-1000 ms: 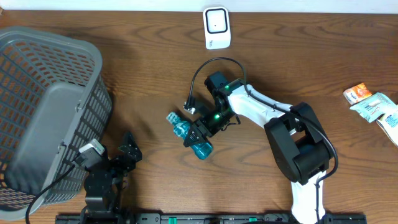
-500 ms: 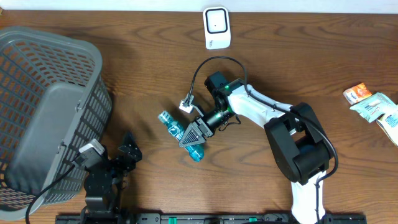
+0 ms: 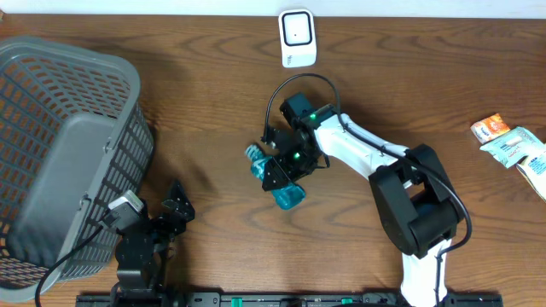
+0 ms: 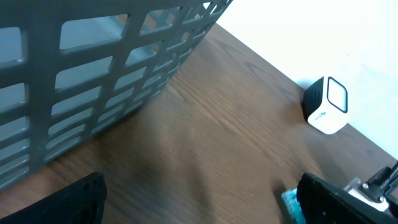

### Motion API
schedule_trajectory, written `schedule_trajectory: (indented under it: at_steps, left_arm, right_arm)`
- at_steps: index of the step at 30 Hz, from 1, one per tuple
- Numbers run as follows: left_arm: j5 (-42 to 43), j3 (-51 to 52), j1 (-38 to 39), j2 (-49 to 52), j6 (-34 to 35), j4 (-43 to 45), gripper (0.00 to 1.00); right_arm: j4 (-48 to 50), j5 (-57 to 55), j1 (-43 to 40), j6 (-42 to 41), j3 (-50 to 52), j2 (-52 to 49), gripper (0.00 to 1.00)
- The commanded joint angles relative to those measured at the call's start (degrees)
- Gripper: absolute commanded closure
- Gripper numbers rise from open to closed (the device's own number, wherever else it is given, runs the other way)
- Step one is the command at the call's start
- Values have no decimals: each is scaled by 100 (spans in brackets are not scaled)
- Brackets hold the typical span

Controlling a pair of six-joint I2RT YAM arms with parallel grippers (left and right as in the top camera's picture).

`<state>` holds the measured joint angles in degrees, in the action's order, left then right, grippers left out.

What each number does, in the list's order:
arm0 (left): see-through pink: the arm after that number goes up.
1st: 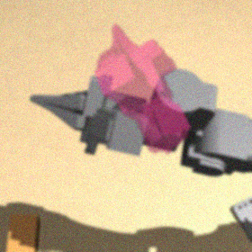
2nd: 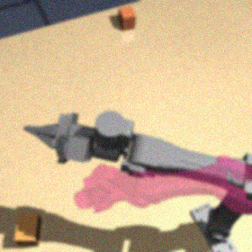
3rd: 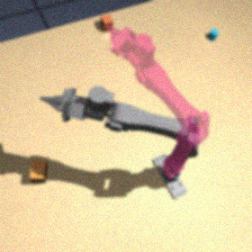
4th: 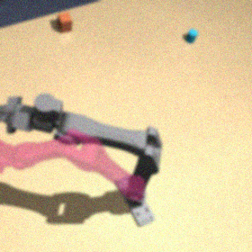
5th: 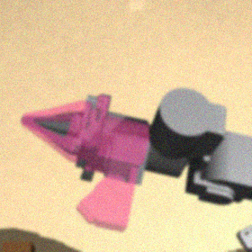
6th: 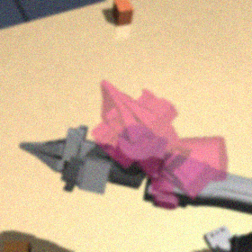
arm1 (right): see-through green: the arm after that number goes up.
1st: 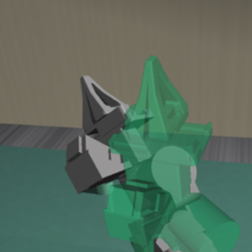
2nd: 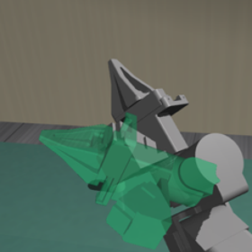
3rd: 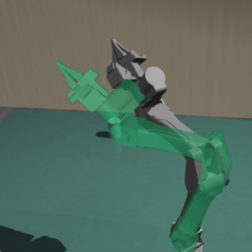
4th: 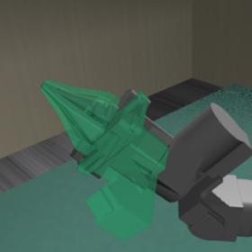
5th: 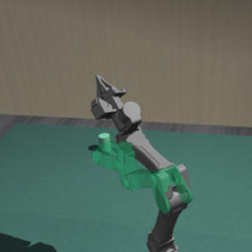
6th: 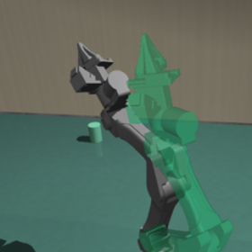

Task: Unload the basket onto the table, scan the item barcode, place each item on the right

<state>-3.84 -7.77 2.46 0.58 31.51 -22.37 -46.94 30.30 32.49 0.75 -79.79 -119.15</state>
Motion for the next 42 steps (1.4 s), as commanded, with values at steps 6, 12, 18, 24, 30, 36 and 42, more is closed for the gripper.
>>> schedule_trajectory:
  at_steps: [6, 12, 18, 24, 30, 36, 42]
  left_arm:
    - [-72, 50, -17, -42, 9, -120, 2]
    - [-72, 50, -17, -42, 9, -120, 2]
    - [-72, 50, -17, -39, 11, -120, 2]
    - [-70, 50, -17, -39, 9, -120, 2]
    - [-72, 50, -17, -42, 9, -120, 2]
    - [-72, 50, -17, -42, 9, -120, 2]
    - [-72, 50, -17, -42, 9, -120, 2]
  right_arm:
    - [-144, -1843, -57, -564, -227, -181, 24]
    - [-922, -2791, -28, -599, -1045, -181, 1]
    - [-1665, -3716, 330, -1132, -1687, -181, 1]
    - [-1569, -4739, 1045, -1460, -1537, -197, 1]
    - [-1252, -5219, 1497, -1738, -1145, -205, 1]
    - [-848, -5484, 1591, -1996, -610, -216, 12]
    - [-704, -5484, 1591, -2004, -278, -372, 36]
